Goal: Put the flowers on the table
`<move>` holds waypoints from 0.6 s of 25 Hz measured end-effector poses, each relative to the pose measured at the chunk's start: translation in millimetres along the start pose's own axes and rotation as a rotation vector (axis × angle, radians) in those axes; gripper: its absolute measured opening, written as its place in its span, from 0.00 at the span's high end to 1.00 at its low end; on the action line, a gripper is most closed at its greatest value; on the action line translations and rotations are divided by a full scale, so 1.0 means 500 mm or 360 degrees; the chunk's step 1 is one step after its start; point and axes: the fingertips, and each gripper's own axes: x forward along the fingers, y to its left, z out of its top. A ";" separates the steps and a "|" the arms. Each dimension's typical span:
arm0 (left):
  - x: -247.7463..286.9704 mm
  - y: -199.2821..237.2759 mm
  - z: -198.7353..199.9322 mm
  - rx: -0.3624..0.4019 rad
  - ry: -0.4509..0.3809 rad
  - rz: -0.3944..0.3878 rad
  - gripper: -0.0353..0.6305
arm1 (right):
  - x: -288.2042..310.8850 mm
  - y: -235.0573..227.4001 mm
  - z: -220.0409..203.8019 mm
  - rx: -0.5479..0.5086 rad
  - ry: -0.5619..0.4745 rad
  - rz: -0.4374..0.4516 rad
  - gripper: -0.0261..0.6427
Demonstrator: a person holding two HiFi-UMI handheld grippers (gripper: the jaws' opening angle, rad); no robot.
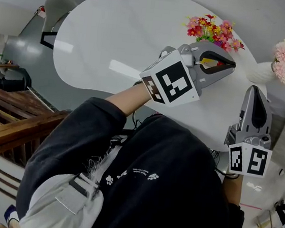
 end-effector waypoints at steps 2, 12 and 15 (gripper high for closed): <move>0.001 -0.002 0.003 0.0010 -0.0003 -0.0007 0.94 | -0.002 0.001 -0.001 -0.0005 0.0009 -0.0006 0.94; 0.017 -0.011 0.021 0.0004 -0.0058 -0.0026 0.94 | -0.008 -0.001 -0.007 0.0008 0.0021 -0.0047 0.94; 0.018 -0.011 0.024 -0.0017 -0.0066 -0.0013 0.94 | -0.008 0.000 -0.006 0.0005 0.0022 -0.0044 0.94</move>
